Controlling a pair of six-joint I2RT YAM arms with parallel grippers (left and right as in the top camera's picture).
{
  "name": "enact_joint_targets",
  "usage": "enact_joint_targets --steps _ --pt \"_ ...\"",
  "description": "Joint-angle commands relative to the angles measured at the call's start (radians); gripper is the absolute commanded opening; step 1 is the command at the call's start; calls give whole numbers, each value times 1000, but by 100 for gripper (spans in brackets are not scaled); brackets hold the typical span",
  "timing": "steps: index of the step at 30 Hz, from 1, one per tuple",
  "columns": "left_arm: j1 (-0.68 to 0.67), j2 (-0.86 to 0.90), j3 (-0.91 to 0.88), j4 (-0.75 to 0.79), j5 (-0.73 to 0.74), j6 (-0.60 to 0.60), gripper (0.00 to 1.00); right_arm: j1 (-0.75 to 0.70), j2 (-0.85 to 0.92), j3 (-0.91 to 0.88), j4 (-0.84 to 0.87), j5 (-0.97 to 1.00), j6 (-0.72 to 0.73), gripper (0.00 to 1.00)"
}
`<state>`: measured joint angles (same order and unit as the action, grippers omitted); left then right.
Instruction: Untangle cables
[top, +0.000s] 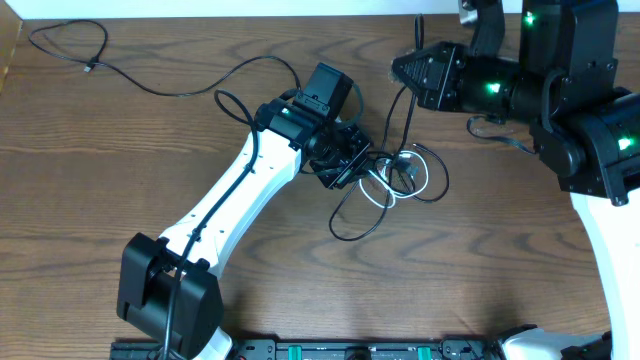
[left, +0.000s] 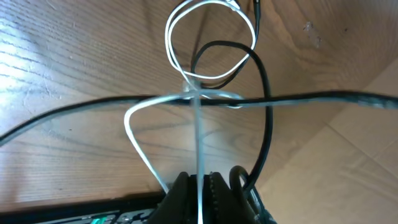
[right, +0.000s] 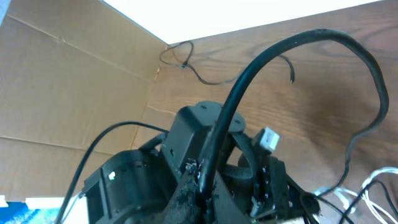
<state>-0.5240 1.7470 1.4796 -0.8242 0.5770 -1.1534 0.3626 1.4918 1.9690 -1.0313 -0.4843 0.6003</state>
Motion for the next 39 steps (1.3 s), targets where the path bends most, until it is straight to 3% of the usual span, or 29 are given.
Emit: enact_joint_targets --steps 1,6,9,21,30,39 --pt "0 0 2 0 -16 89 8 6 0 12 -45 84 13 1" --pt "4 -14 11 0 -8 147 8 5 7 12 -195 319 13 1" --pt "3 -47 47 0 -8 251 7 4 18 11 -258 393 13 1" --pt "31 -329 74 -1 -50 424 8 -19 49 -5 -371 685 41 1" --pt "250 -496 74 -67 -150 428 7 -147 49 -100 -432 795 43 2" --pt "513 -517 73 -230 -152 429 7 -303 49 -252 -396 841 84 2"
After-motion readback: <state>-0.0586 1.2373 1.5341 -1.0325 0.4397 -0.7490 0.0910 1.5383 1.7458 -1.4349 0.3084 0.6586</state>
